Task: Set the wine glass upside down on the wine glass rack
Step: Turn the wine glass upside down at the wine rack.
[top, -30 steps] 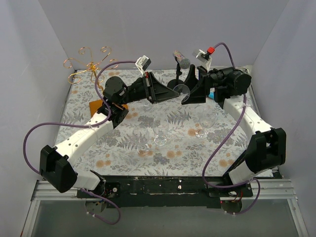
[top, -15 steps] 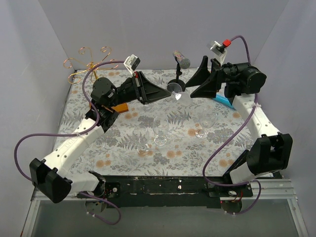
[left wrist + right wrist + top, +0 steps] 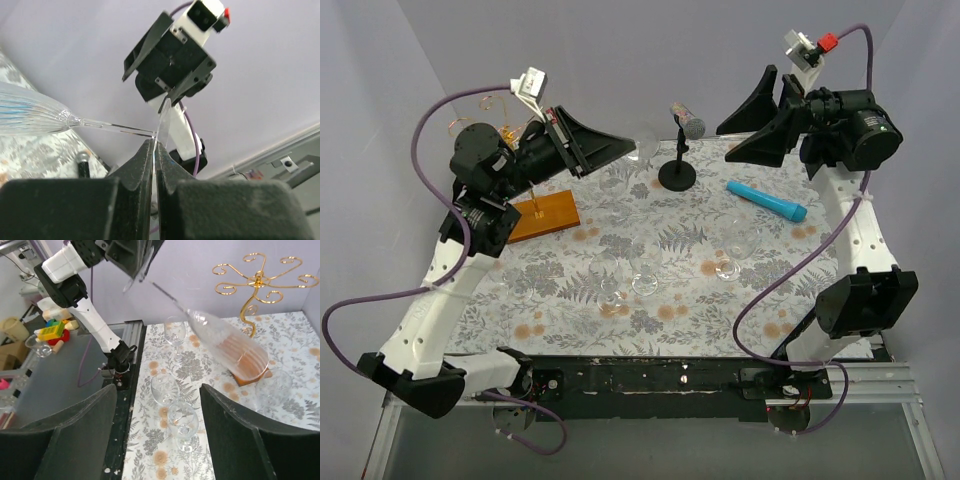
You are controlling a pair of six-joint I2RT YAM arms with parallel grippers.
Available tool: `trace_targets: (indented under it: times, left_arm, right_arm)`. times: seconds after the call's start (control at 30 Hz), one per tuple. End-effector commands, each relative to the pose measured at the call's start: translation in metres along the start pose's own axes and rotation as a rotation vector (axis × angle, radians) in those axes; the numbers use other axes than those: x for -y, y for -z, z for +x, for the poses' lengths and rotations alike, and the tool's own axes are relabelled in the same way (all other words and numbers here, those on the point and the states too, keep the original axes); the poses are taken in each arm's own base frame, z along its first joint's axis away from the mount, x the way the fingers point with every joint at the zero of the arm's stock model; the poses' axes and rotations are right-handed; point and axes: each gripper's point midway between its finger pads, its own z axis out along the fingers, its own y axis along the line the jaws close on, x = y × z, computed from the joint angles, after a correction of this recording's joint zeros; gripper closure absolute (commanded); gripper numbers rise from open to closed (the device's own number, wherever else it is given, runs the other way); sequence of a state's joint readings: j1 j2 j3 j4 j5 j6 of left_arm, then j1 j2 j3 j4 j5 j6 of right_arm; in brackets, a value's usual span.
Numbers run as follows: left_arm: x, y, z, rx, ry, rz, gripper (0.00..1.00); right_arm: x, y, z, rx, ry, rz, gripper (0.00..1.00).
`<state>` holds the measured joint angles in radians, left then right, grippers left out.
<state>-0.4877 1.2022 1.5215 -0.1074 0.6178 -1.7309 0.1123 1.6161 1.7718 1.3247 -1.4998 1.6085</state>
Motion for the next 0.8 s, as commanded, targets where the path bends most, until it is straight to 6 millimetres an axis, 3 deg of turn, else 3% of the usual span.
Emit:
trace_targets:
  times: [0.0,0.07,0.17,0.27,0.33,0.5,0.67,0.77]
  left_arm:
    - [0.002,0.007,-0.026,0.094,-0.153,-0.113,1.0]
    - [0.004,0.009,-0.035,0.121,-0.183,-0.142,1.0]
    - [0.01,0.013,-0.051,0.175,-0.232,-0.183,1.0]
    - [0.016,0.017,-0.067,0.24,-0.278,-0.213,1.0]
    - [0.018,0.02,-0.077,0.28,-0.299,-0.228,1.0]
    - [0.024,0.019,-0.101,0.358,-0.324,-0.244,1.0]
    - [0.032,0.011,-0.13,0.408,-0.339,-0.224,1.0]
    - [0.024,0.006,-0.151,0.425,-0.322,-0.215,1.0]
  right_arm:
    - [-0.052,-0.002,-0.03,0.038,0.499,-0.009,0.25]
    - [-0.061,-0.004,-0.058,0.117,0.436,0.014,0.25]
    - [-0.046,-0.003,-0.1,0.182,0.427,0.136,0.25]
    - [-0.011,0.004,-0.105,0.21,0.434,0.306,0.25]
    - [0.01,0.006,-0.085,0.186,0.406,0.34,0.25]
    - [0.04,0.009,-0.008,0.107,0.278,0.373,0.26]
    - [0.055,0.019,0.048,0.02,0.282,0.469,0.25]
    - [0.059,0.022,0.086,-0.017,0.246,0.484,0.25]
